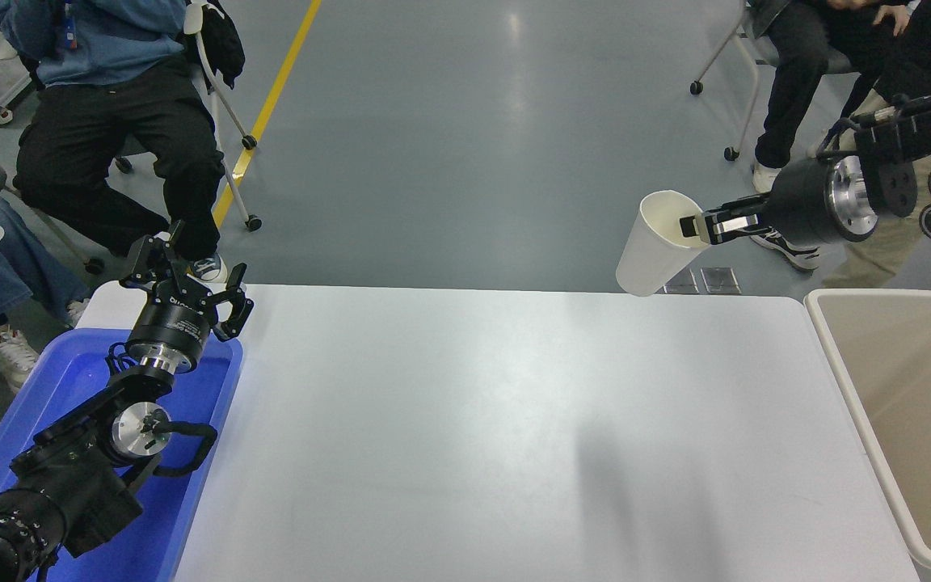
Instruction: Dispose of the paper cup in the dustbin
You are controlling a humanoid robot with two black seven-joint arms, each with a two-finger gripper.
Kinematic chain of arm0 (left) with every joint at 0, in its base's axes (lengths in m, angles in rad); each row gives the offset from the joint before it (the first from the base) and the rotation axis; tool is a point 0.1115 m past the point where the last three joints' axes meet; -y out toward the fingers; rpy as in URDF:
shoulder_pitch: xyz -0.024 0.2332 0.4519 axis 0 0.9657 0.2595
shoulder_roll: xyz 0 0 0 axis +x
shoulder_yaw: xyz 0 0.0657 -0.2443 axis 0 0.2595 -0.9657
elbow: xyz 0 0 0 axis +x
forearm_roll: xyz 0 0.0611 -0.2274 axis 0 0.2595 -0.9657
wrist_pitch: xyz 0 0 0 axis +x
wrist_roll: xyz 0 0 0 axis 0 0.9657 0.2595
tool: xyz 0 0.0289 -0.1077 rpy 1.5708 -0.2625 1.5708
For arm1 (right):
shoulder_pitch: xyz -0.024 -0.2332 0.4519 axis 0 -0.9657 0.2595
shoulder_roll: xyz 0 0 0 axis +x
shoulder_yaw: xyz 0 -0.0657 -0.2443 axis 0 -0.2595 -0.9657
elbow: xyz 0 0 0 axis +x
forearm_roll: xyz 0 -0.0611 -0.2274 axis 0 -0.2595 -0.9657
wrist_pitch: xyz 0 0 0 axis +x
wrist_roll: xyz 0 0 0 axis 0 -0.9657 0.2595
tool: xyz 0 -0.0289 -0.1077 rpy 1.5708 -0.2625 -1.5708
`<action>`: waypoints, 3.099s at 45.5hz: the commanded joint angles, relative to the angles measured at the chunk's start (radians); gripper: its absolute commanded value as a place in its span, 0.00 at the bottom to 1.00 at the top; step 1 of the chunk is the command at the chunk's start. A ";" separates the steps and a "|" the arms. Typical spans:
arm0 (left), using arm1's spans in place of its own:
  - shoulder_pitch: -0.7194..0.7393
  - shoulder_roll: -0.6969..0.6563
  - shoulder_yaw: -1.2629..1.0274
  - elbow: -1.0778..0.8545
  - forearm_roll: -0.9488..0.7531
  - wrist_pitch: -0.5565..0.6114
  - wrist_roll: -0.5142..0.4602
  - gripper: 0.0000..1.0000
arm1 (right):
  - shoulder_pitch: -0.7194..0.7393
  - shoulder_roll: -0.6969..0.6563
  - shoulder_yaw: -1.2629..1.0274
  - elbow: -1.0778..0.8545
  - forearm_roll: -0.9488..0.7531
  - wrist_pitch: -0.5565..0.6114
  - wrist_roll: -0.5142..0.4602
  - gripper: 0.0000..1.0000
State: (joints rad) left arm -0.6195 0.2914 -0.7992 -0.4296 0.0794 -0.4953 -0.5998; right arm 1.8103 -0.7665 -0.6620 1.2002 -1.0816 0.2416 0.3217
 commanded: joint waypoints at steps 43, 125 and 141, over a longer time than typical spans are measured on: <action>0.001 0.000 0.000 0.000 -0.001 0.000 0.000 1.00 | -0.831 -0.289 0.128 -0.544 0.575 -0.286 0.007 0.00; 0.000 0.000 0.000 0.000 0.000 0.000 -0.001 1.00 | -1.158 0.199 0.426 -1.119 0.775 -0.286 0.004 1.00; 0.000 0.000 0.000 0.000 0.000 0.000 0.000 1.00 | -1.137 0.158 0.702 -1.015 0.917 -0.196 0.022 1.00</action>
State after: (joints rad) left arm -0.6196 0.2915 -0.7992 -0.4295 0.0797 -0.4956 -0.6002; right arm 0.6652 -0.5651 -0.1412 0.0927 -0.2411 -0.0217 0.3246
